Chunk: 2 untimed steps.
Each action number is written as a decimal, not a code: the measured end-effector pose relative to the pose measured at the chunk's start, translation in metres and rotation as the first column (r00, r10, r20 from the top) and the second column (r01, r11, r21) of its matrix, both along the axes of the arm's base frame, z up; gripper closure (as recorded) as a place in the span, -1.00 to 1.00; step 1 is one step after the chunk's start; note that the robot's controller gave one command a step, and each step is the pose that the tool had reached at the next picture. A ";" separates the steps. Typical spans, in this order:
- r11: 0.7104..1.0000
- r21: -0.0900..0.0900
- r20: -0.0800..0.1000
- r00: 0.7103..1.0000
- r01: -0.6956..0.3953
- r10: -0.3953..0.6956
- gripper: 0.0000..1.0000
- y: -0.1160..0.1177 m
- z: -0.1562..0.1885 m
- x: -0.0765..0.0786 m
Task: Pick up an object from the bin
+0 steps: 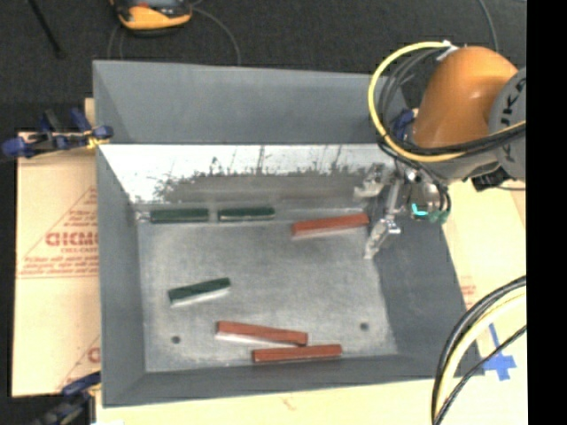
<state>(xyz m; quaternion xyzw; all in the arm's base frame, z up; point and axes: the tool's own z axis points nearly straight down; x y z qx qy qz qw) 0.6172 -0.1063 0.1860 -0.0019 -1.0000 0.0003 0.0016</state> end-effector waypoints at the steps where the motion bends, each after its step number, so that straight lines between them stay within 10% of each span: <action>1: 1.000 -0.001 0.008 1.000 -0.004 0.004 1.00 0.001 0.005 0.002; 2: 1.000 -0.001 0.008 1.000 -0.005 0.005 1.00 0.001 0.005 0.002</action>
Offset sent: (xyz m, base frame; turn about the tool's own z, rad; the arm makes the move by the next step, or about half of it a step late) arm 0.0000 0.0000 0.0000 0.0000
